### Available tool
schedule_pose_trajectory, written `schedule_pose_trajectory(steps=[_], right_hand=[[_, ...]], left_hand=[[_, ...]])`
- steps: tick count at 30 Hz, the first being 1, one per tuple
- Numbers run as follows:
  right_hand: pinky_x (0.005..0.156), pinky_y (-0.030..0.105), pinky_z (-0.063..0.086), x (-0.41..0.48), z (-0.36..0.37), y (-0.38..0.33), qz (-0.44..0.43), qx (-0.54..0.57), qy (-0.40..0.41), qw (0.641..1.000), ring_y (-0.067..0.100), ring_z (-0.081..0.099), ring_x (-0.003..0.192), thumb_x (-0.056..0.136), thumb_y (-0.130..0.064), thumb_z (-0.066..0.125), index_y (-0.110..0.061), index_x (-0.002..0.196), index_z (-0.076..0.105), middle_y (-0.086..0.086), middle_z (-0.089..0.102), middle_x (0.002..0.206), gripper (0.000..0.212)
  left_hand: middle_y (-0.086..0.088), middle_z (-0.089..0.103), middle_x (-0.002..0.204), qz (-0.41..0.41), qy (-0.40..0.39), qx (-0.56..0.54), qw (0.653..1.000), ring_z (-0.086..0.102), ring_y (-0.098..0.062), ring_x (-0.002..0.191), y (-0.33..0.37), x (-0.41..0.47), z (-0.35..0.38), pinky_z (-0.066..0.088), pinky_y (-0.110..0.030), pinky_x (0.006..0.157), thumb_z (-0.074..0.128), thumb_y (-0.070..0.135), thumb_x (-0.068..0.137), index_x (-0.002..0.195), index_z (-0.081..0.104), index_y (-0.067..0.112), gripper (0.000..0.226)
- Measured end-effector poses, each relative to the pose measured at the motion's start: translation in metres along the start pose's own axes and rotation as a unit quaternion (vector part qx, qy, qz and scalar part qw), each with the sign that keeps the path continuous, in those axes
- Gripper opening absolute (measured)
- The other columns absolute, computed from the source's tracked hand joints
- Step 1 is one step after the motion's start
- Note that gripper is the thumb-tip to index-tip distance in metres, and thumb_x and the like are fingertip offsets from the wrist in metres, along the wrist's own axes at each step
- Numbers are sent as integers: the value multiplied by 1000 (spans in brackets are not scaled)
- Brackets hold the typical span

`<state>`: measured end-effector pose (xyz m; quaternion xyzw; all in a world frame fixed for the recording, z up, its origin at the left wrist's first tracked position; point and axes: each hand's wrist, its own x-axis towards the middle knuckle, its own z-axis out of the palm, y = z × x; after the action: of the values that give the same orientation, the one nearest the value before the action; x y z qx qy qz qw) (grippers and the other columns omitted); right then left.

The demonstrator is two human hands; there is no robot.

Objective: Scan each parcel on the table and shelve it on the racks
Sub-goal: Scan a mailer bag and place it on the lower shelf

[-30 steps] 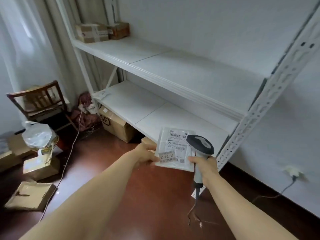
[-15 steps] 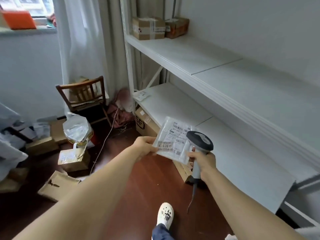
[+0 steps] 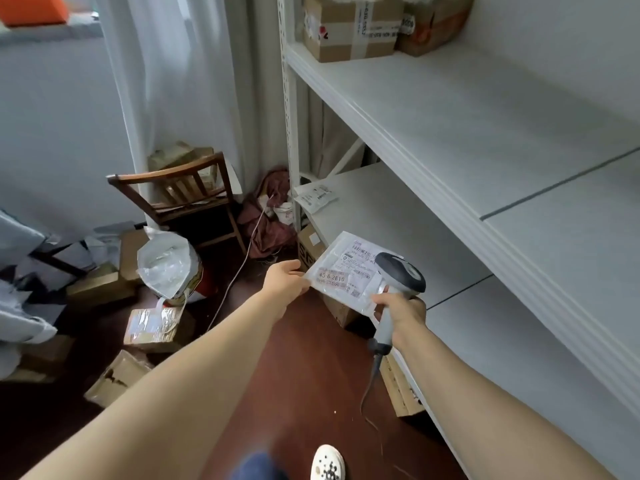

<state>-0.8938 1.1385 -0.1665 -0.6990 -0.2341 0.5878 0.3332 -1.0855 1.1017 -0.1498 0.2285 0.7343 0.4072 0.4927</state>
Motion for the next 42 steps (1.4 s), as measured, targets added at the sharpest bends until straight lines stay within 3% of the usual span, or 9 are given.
schedule_pose_trajectory(steps=[3,6,9,18,27,31,35,40,42], right_hand=[[65,35,55,36,34,-15,18,2,19,1000,23,61,62,70,3,75,-5,85,59,10,63,78,23],[56,29,49,71,70,-30,29,-4,45,999,21,58,59,72,3,73,-5,84,58,10,61,75,21],[53,26,45,108,107,-43,38,-13,83,996,19,56,54,73,4,71,-4,80,57,9,61,70,17],[65,31,49,240,208,-56,52,-59,151,985,20,57,57,75,3,72,0,82,62,9,62,67,13],[80,39,54,363,249,-41,60,-74,172,980,22,60,64,74,5,73,-8,69,57,7,63,68,21],[65,29,55,402,258,-30,67,-52,149,985,18,64,63,75,7,74,-9,73,59,8,65,75,22],[47,18,51,419,268,-19,74,-33,95,992,13,65,55,77,6,73,-5,80,61,10,66,72,18],[50,19,51,430,264,-6,63,-60,91,992,14,68,57,78,4,74,-4,92,60,9,68,76,21],[55,21,50,436,257,-5,49,-77,109,990,17,68,64,79,3,73,-4,95,61,9,68,78,21]], left_hand=[[-8,58,76,-29,6,-1,1000,51,-13,56,12,46,-9,46,-16,58,59,-7,85,141,41,-2,59],[-6,52,64,-43,-4,16,999,46,-12,50,27,95,-19,43,-14,52,57,-8,86,140,41,-3,56],[-8,57,71,-63,-12,10,998,54,-16,65,39,155,-30,52,-25,70,58,-8,85,137,47,-1,54],[-15,69,96,-60,-45,98,992,65,-28,93,45,332,-43,52,-39,95,57,-1,83,122,63,6,40],[-10,65,122,-24,-80,212,974,59,-28,114,9,435,-3,45,-26,88,46,2,89,125,63,13,41],[-7,60,129,-22,-101,241,965,58,-23,114,-8,465,26,42,-24,90,47,7,92,133,57,15,43],[-7,52,138,7,-136,293,946,49,-24,126,-25,481,52,40,-29,100,46,10,92,143,44,21,52],[-6,21,158,92,-189,386,898,16,-24,145,-48,491,88,28,-37,113,39,4,95,151,26,26,62],[-6,6,161,128,-155,432,879,2,-24,148,-49,496,98,20,-38,117,40,5,94,153,20,26,65]])
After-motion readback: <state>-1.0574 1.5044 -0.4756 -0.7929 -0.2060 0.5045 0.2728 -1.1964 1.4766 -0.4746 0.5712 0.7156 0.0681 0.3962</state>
